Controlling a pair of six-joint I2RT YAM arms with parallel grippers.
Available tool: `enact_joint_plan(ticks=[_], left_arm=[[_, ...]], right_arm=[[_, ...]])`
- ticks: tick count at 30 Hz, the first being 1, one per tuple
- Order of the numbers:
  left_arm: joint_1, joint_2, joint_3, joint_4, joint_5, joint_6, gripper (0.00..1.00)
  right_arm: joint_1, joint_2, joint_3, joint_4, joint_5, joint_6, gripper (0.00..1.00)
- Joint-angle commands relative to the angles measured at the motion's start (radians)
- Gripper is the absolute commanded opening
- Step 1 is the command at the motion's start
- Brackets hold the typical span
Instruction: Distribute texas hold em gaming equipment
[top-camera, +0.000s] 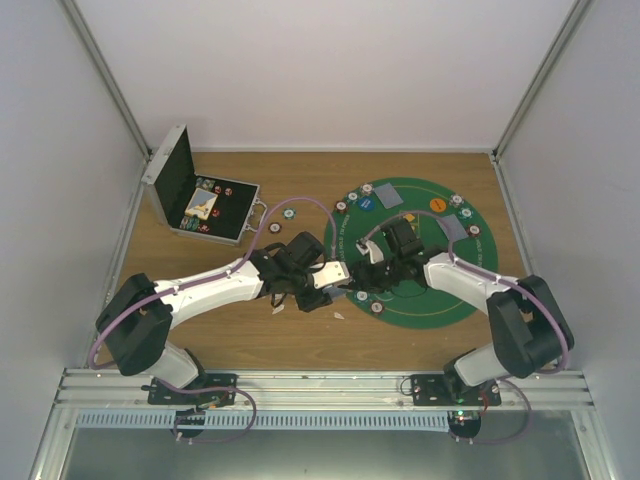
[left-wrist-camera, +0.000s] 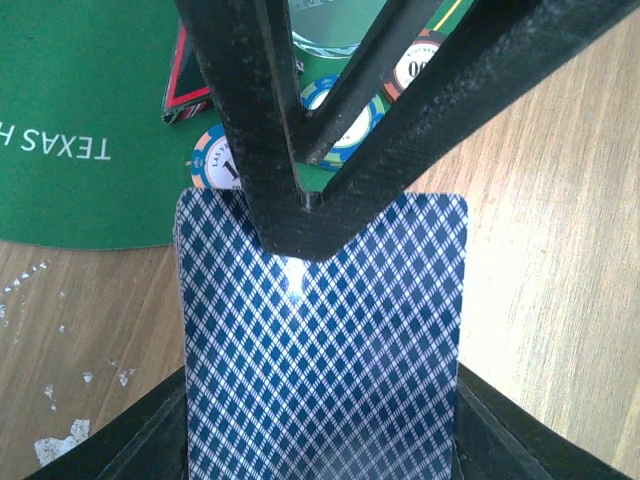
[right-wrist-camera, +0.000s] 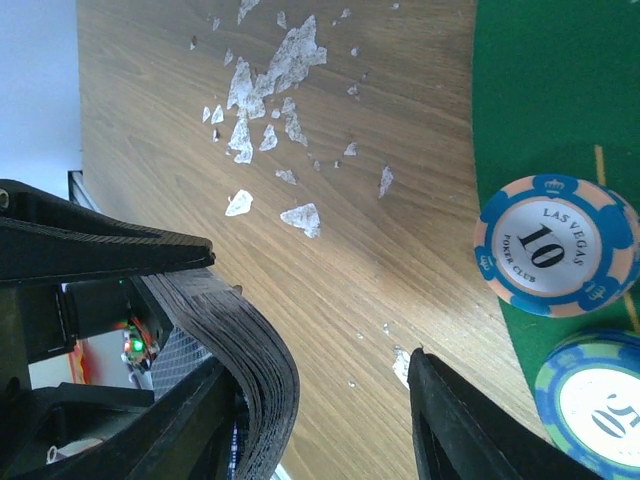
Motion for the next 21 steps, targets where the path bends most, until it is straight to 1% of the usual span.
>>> enact_joint_plan(ticks=[1,8,14,21], left_arm=[[0.001,-0.030,-0.001,0.045,0.009,0.000,0.57],[0.001,-0.029,-0.001,0.044,0.010,0.001,0.57],[0.001,-0.025,0.001,0.046,0.015,-0.001,0.57],[0.001,-0.029,0.001,0.045,0.013,-0.002,0.57]], right_arm=[[-0.021,-0.029,-0.014,-0.036,0.074,-0.007,0.47],[-0.039,-0.054,-0.030,-0.029,0.062,-0.010,0.47],[-0.038,-0.079,-0.033,0.018,-0.092,-0.042,0.47],[-0.013,-0.044,-0.013,0.017,-0.109,-0.067,0.47]])
